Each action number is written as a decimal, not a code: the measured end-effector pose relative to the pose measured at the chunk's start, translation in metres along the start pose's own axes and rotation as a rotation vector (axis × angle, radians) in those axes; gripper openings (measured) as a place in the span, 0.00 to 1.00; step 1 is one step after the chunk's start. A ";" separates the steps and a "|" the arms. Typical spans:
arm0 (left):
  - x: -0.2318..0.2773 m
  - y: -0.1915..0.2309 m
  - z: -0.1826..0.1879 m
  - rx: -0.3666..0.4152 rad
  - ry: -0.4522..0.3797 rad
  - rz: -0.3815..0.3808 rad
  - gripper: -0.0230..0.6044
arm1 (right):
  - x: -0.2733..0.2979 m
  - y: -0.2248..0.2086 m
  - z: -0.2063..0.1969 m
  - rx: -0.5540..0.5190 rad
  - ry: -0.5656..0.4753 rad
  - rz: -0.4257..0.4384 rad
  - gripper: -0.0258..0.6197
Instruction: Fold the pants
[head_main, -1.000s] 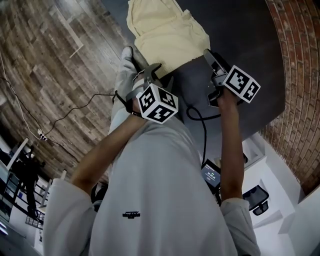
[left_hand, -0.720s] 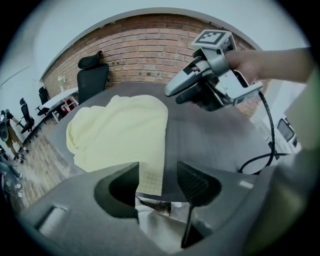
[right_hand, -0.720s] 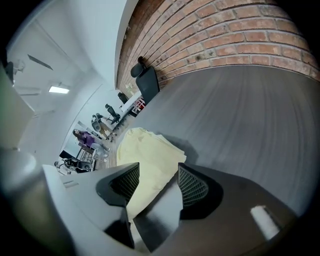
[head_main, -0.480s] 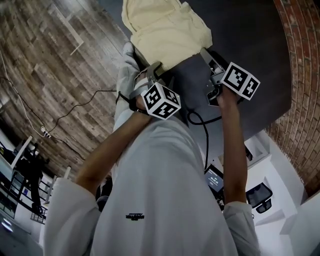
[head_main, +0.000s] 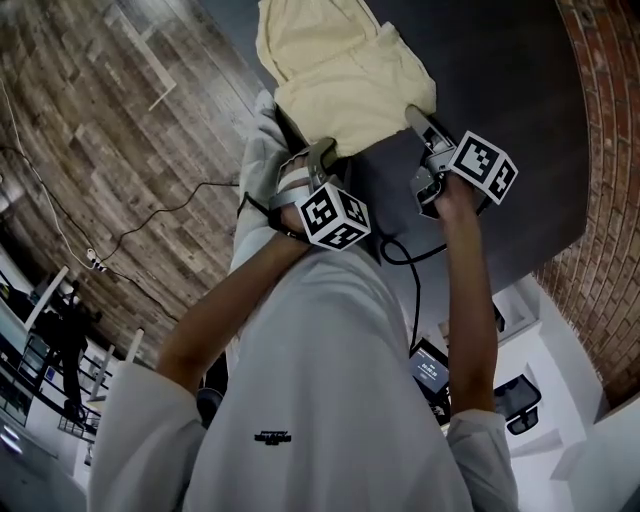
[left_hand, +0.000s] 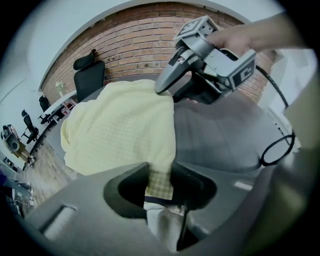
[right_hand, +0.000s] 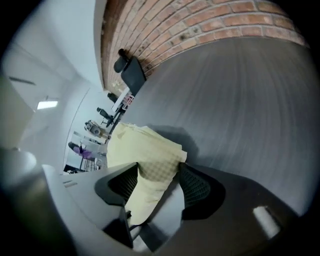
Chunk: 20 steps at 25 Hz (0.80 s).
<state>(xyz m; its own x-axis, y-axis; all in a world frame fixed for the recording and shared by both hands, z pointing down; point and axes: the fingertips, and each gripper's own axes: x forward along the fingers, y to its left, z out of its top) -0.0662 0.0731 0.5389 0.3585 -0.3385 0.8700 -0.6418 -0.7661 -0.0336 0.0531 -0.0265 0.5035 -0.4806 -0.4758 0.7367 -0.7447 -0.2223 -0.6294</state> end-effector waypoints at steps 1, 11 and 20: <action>0.000 0.002 0.000 -0.004 0.001 -0.009 0.27 | 0.005 -0.003 0.001 0.034 0.002 0.004 0.46; -0.010 0.001 0.003 -0.085 0.004 -0.164 0.13 | -0.002 0.000 -0.003 -0.039 0.025 -0.055 0.22; -0.041 -0.042 0.021 -0.089 -0.043 -0.334 0.12 | -0.041 -0.014 -0.011 -0.068 0.000 -0.124 0.19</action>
<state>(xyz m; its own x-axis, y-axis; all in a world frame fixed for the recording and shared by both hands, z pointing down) -0.0398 0.1072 0.4942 0.5861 -0.1010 0.8039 -0.5398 -0.7886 0.2944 0.0782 0.0058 0.4851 -0.3826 -0.4481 0.8080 -0.8282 -0.2213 -0.5149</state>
